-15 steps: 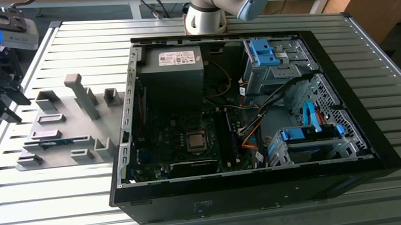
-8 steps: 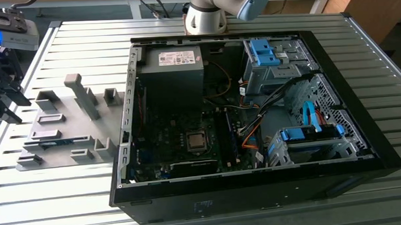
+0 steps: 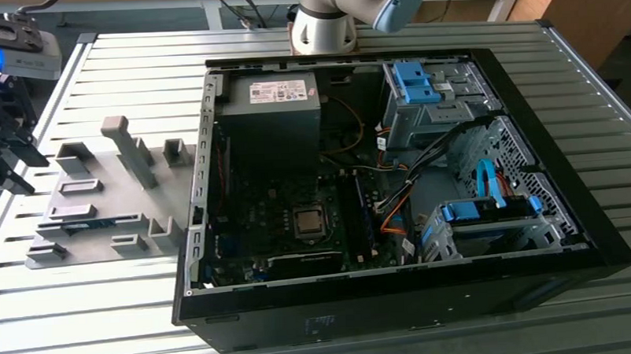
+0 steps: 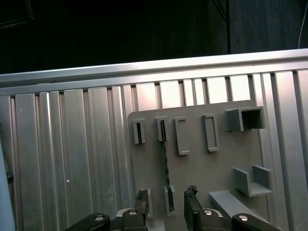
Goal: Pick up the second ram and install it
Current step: 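Pick up the second ram and move it above second insertion slot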
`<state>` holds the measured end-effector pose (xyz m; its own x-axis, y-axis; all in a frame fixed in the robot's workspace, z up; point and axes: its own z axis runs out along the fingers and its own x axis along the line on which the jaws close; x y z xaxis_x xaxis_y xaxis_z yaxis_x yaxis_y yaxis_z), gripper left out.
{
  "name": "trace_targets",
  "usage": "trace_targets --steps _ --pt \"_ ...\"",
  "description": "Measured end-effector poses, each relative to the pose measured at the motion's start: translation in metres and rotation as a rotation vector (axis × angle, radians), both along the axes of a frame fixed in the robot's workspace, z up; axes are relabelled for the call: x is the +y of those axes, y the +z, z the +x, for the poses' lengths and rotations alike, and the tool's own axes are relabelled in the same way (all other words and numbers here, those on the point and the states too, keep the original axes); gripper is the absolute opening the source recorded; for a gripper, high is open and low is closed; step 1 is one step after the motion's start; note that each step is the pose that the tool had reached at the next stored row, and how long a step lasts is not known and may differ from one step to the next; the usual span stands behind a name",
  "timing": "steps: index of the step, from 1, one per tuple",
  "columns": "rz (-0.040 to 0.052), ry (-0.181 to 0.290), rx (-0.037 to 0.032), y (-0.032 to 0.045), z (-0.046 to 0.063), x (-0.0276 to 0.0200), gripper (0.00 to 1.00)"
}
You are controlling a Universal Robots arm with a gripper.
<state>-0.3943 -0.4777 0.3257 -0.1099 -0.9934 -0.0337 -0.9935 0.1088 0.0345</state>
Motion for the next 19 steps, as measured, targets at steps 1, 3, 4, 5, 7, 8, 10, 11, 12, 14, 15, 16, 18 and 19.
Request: trace_targets --steps 1,3,4,5,7,8,10,11,12,14,15,16,18,19 --pt "-0.0001 0.000 0.0000 -0.0002 0.0000 0.0000 0.43" --pt "-0.0006 0.000 -0.0001 -0.0006 0.0000 0.0000 0.43" --pt "-0.0020 0.000 0.0000 -0.0009 0.0000 0.0000 0.43" --pt "-0.0056 0.000 0.0000 -0.0011 -0.0001 0.0000 0.43" --pt "-0.0141 0.000 -0.0001 -0.0018 0.0000 0.0000 0.43" --pt "-0.0160 0.000 -0.0001 -0.0021 0.0000 -0.0001 0.43" --pt "-0.0165 0.000 0.0001 -0.0028 0.0001 0.0000 0.43" --pt "-0.0166 0.000 0.0001 -0.0032 0.0000 0.0000 0.43" --pt "-0.0168 0.000 0.0001 -0.0036 0.0000 0.0000 0.43" --pt "-0.0175 0.000 0.0001 -0.0041 0.0000 0.0000 0.43" --pt "-0.0180 0.000 0.0002 -0.0042 0.0000 0.0000 0.43" --pt "-0.0182 0.000 0.0001 -0.0044 0.0000 0.0000 0.43" --pt "-0.0192 0.000 -0.0001 -0.0050 0.0000 0.0000 0.43" --pt "-0.0197 0.000 0.0000 -0.0052 0.0000 0.0000 0.43"
